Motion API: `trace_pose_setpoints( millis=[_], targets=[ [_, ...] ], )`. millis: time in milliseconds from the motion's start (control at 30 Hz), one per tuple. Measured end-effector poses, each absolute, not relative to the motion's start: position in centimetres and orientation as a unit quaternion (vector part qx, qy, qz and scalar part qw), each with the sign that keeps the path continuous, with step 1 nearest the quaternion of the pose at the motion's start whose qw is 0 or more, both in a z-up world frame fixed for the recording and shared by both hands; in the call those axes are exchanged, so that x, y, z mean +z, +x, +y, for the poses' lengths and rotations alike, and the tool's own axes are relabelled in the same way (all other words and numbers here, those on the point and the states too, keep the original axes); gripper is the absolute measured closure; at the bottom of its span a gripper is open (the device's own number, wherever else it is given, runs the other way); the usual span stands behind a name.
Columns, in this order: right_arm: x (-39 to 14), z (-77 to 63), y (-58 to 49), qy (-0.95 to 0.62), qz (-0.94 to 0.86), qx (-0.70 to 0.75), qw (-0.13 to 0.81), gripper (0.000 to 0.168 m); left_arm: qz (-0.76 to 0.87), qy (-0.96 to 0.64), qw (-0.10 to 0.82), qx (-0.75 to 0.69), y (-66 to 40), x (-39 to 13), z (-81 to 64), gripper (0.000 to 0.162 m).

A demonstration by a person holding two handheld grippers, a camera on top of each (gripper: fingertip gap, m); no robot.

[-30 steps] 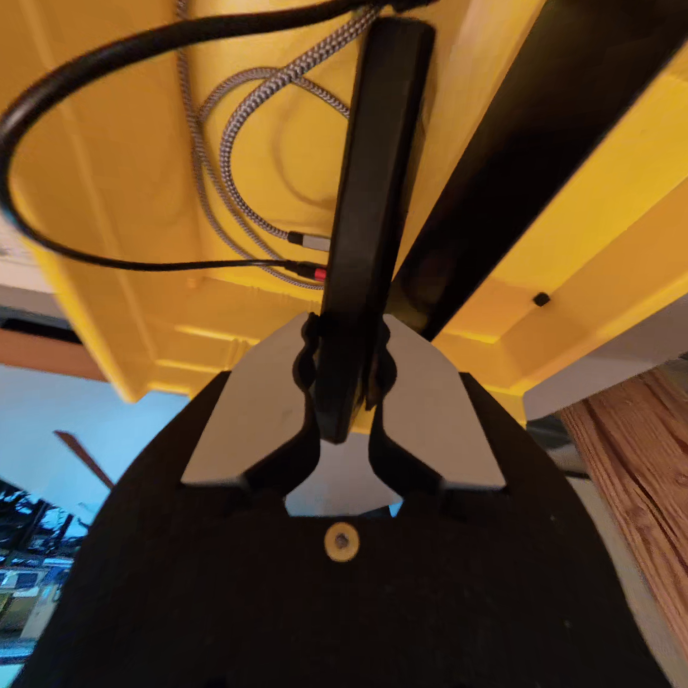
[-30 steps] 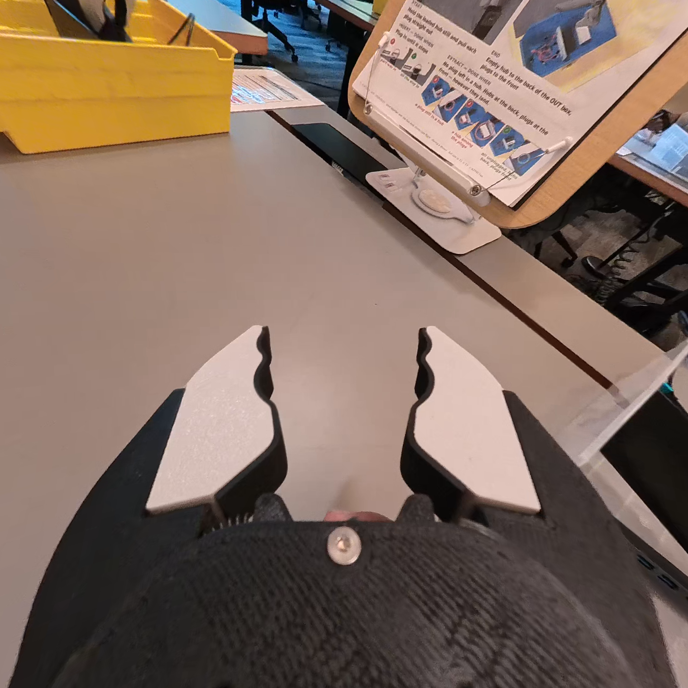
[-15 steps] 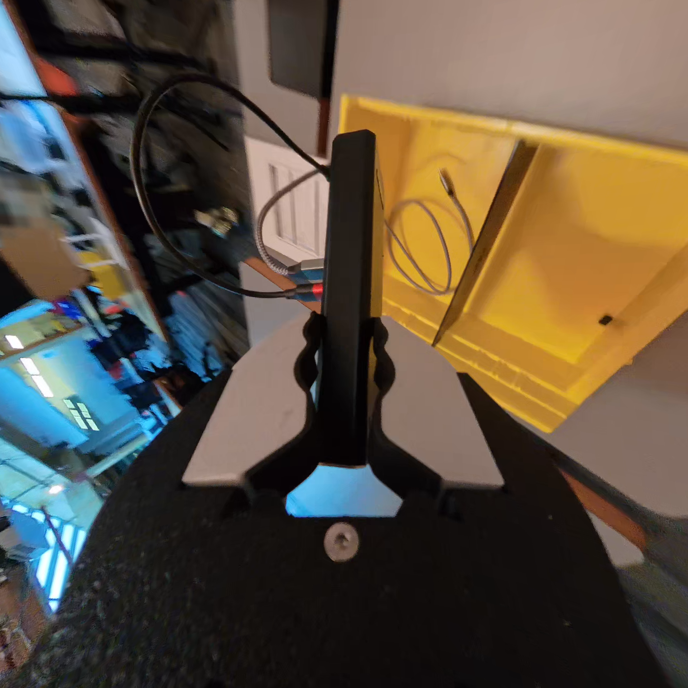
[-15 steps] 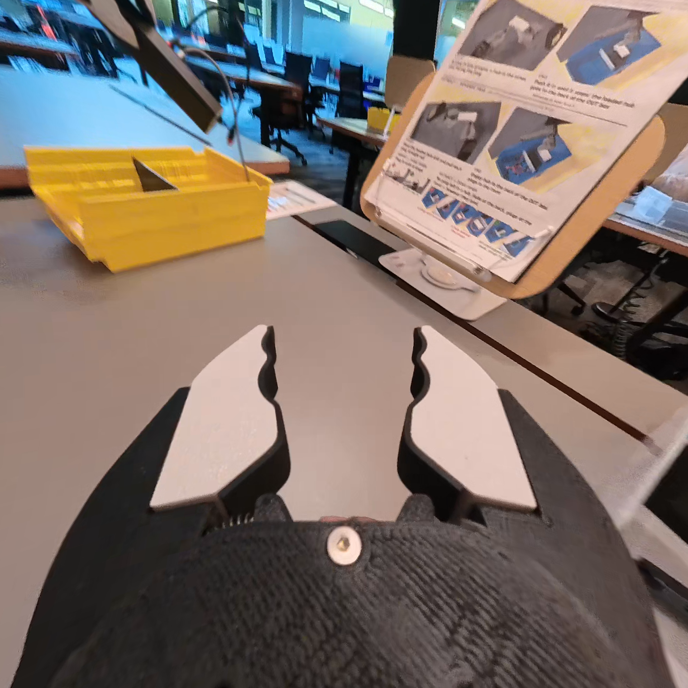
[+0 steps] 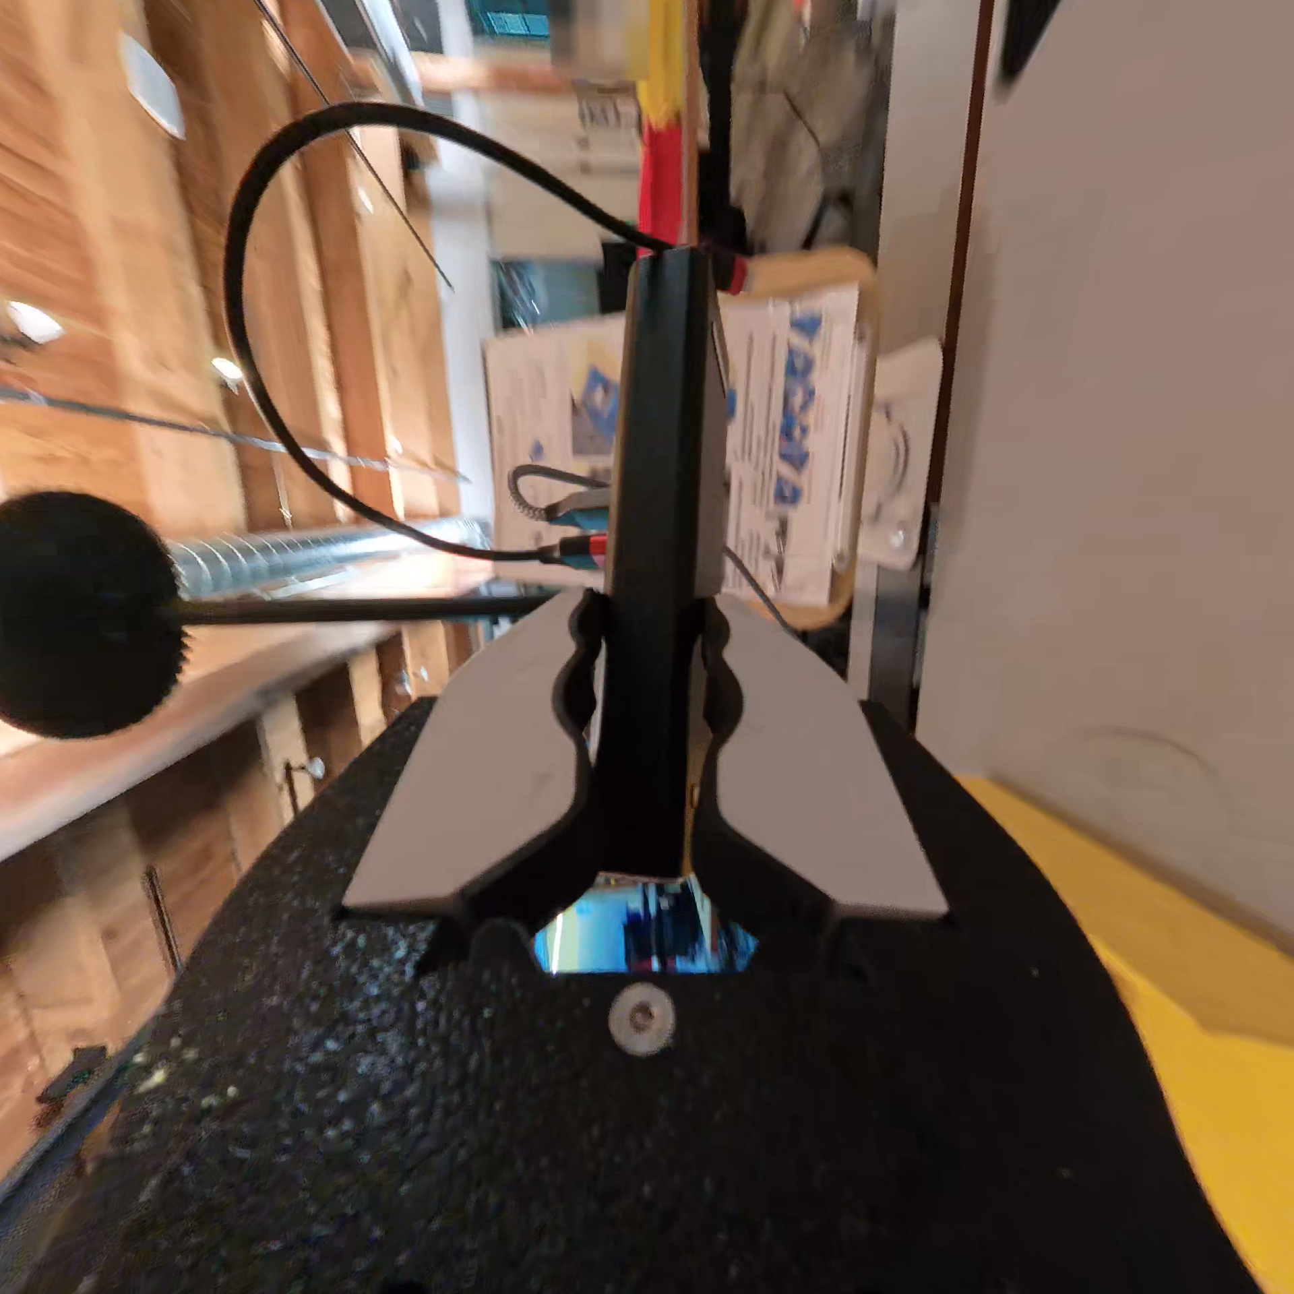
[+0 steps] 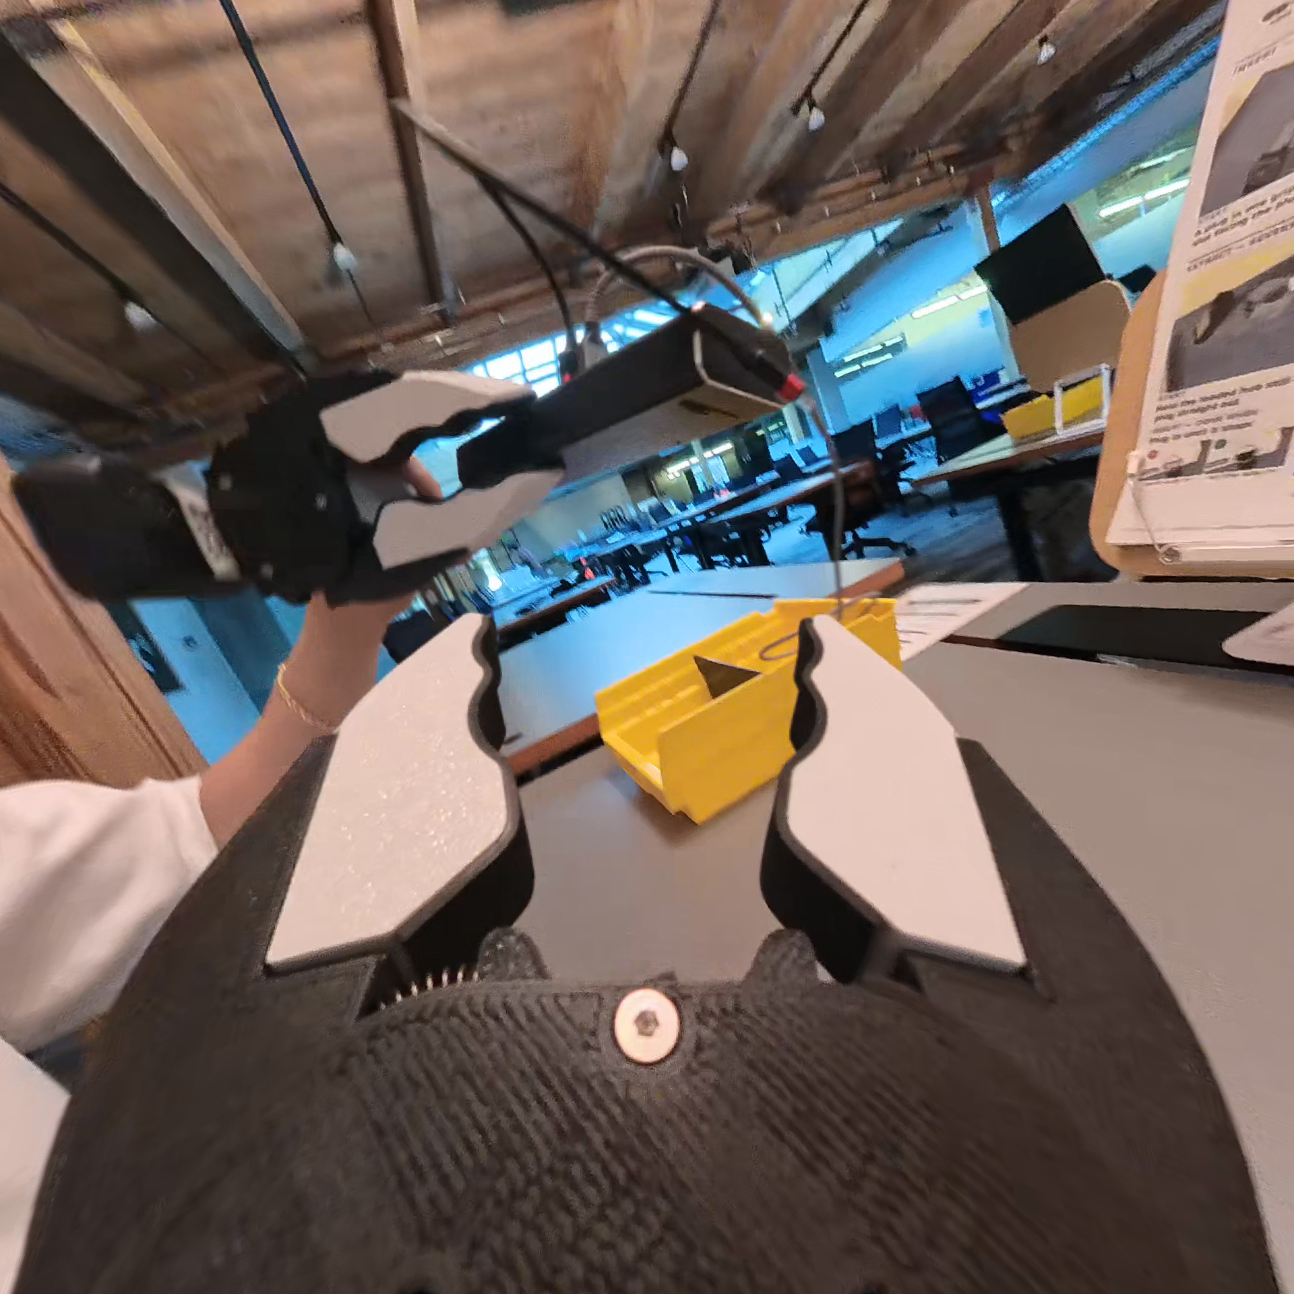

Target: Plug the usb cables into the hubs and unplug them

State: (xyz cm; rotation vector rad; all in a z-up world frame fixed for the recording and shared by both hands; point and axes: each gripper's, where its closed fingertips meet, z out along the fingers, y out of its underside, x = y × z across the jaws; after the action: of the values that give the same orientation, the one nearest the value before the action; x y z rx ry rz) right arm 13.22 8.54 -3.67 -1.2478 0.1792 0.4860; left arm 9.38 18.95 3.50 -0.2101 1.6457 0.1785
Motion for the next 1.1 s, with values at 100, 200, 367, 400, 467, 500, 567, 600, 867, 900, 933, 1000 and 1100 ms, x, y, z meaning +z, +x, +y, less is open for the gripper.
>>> trace_pose_setpoints(
  millis=[100, 200, 367, 400, 467, 500, 567, 600, 867, 900, 933, 1000, 1100],
  targets=[
    [-2.5, 7.7, 13.5, -0.55, 0.089, 0.252, 0.791, 0.087, 0.713, -0.047, 0.699, 0.023, 9.7, 3.5, 13.5, 0.135],
    [-0.8, 6.5, 13.8, -0.506, 0.088, 0.264, 0.816, 0.085, 0.711, -0.009, 0.703, -0.014, 10.3, 2.7, 9.6, 0.135],
    [0.4, 4.7, 14.7, -0.459, 0.068, 0.224, 0.857, 0.088, 0.709, -0.015, 0.701, -0.076, 11.4, 1.6, 7.7, 0.136],
    [0.8, 4.3, 14.7, -0.443, 0.058, 0.222, 0.867, 0.089, 0.713, -0.021, 0.696, -0.085, 11.6, 1.2, 7.6, 0.136],
    [1.0, 4.2, 14.3, -0.445, 0.045, 0.236, 0.862, 0.077, 0.71, -0.028, 0.7, -0.071, 12.2, 0.6, 8.1, 0.136],
    [0.5, 4.6, 14.1, -0.465, 0.039, 0.231, 0.854, 0.08, 0.704, -0.024, 0.707, -0.061, 12.3, 0.5, 8.3, 0.136],
    [-0.4, 5.2, 14.5, -0.493, 0.036, 0.195, 0.847, 0.084, 0.706, -0.009, 0.705, -0.059, 12.3, 0.0, 8.1, 0.136],
    [-0.5, 5.3, 14.8, -0.489, 0.041, 0.19, 0.85, 0.083, 0.71, -0.003, 0.701, -0.068, 12.2, -0.3, 7.8, 0.136],
    [-1.3, 5.7, 14.5, -0.437, 0.067, 0.314, 0.84, 0.092, 0.731, 0.019, 0.665, -0.154, 11.8, -1.7, 5.5, 0.136],
    [-1.3, 5.6, 14.6, -0.429, 0.071, 0.312, 0.845, 0.094, 0.731, 0.019, 0.664, -0.16, 11.8, -1.8, 5.3, 0.136],
    [-1.4, 5.5, 14.7, -0.423, 0.07, 0.31, 0.849, 0.096, 0.731, 0.019, 0.662, -0.165, 11.9, -2.0, 5.2, 0.136],
    [-1.4, 5.4, 14.6, -0.418, 0.065, 0.326, 0.845, 0.099, 0.731, 0.018, 0.657, -0.184, 11.9, -2.1, 5.2, 0.136],
    [-1.3, 5.1, 14.9, -0.404, 0.07, 0.309, 0.858, 0.103, 0.734, -0.019, 0.639, -0.229, 12.2, -2.4, 5.4, 0.136]
  ],
)
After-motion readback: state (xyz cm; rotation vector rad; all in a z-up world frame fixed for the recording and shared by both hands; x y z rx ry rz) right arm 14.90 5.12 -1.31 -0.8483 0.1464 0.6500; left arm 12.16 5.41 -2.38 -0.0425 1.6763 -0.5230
